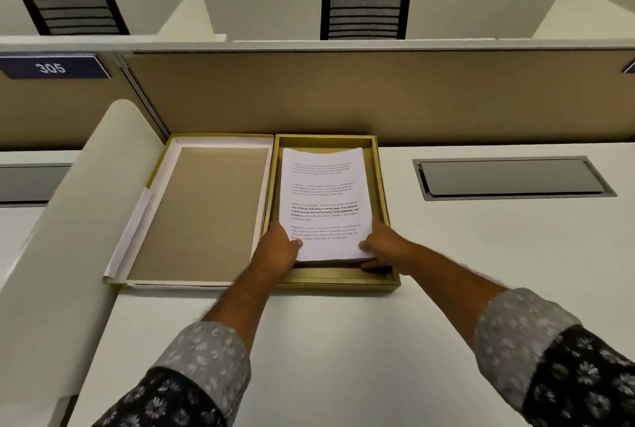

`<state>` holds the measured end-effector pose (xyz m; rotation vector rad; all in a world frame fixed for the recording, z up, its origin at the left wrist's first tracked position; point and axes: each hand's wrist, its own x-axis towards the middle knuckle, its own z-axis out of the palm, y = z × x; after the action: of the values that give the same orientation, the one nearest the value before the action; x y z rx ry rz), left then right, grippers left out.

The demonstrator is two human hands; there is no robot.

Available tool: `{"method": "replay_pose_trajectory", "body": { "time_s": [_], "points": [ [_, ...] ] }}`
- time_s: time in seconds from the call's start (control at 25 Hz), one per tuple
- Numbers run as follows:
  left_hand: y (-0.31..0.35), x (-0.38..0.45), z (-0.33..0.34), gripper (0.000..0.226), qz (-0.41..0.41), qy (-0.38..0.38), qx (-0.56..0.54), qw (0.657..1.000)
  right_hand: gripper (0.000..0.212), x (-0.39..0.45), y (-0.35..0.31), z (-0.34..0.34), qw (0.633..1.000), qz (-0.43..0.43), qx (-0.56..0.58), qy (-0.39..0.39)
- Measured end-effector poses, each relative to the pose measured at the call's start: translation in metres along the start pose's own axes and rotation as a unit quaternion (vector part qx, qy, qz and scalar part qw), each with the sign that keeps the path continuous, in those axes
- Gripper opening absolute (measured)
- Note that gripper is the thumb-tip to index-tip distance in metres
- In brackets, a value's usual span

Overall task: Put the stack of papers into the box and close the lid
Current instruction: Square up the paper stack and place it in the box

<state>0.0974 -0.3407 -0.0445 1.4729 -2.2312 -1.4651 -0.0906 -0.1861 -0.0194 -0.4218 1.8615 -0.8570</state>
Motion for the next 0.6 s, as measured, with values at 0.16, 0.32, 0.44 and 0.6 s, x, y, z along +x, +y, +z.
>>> {"method": "replay_pose_trajectory", "body": {
  "time_s": [0.16,0.32,0.44,0.6],
  "points": [
    [-0.002,-0.008,0.012,0.069,0.043,0.037,-0.03,0.998,0.069,0.003,0.0,-0.003,1.0,0.025,-0.016,0.0],
    [0.002,-0.023,0.019,0.081,0.043,0.078,0.029,0.996,0.06,0.003,-0.004,-0.006,0.994,0.043,-0.104,0.017],
    [0.003,-0.038,0.01,0.081,0.08,0.121,0.143,0.979,0.033,-0.002,-0.01,-0.014,0.952,-0.012,-0.3,0.065],
    [-0.017,-0.068,-0.017,0.058,0.074,0.249,0.133,0.956,0.029,-0.021,0.0,-0.009,0.91,-0.084,-0.359,0.188]
  ]
}}
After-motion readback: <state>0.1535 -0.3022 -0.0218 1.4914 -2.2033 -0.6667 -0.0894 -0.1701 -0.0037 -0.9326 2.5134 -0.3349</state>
